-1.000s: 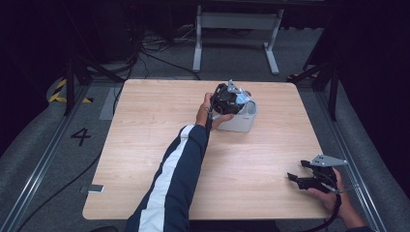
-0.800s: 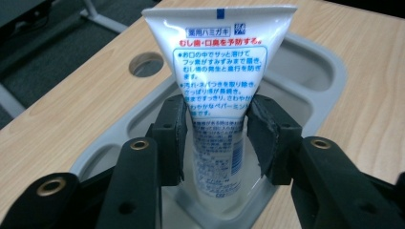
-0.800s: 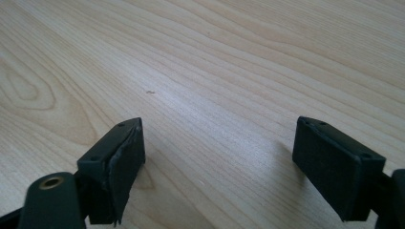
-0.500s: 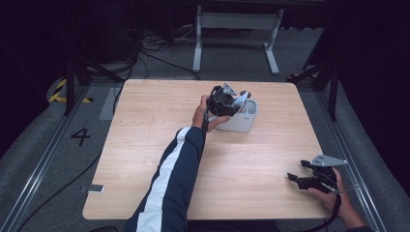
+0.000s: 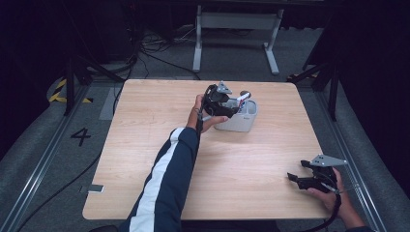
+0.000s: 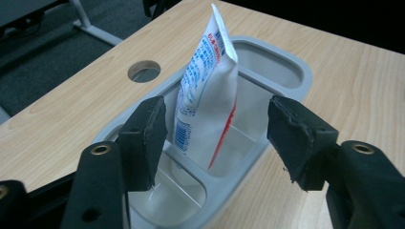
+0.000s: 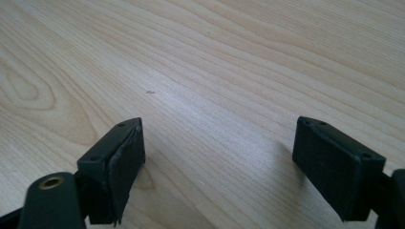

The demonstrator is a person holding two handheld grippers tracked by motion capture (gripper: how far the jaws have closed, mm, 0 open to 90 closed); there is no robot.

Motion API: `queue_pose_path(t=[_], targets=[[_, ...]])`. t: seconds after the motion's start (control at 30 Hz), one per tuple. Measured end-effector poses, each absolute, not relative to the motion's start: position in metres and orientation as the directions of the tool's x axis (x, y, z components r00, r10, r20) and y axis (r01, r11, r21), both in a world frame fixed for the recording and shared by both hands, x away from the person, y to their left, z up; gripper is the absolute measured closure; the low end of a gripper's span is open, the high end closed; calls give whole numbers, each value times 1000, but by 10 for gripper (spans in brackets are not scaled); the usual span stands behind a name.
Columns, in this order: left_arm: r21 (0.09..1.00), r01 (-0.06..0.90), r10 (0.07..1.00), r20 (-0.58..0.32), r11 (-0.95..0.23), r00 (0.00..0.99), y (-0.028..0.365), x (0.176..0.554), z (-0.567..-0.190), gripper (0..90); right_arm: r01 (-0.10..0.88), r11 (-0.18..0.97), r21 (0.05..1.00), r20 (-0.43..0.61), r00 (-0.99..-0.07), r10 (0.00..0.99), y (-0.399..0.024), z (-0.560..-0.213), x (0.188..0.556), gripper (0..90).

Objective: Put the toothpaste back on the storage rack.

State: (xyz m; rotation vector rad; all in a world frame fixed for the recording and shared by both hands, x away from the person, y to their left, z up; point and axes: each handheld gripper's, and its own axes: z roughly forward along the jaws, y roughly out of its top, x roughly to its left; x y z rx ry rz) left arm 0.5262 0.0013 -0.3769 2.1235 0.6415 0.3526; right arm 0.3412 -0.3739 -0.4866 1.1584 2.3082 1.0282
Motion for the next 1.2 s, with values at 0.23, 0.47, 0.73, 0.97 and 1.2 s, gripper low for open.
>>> queue_pose_path(t=[0.23, 0.47, 0.73, 0.97, 1.2], targets=[[819, 299, 571, 42, -490, 820, 16, 513, -366, 348, 540, 395, 743, 6, -596, 803, -374, -487, 341, 187], [807, 294, 573, 66, -512, 817, 34, 500, -361, 326, 539, 398, 742, 4, -598, 801, -374, -487, 341, 184], [788, 277, 564, 105, -550, 819, 48, 489, -359, 305, 539, 401, 741, 6, -602, 799, -374, -487, 342, 182], [766, 266, 549, 133, -586, 825, 65, 474, -357, 278, 539, 400, 741, 6, -602, 799, -374, -487, 342, 182], [734, 261, 542, 170, -627, 823, 84, 456, -361, 264, 539, 402, 740, 6, -602, 798, -374, -487, 342, 181]])
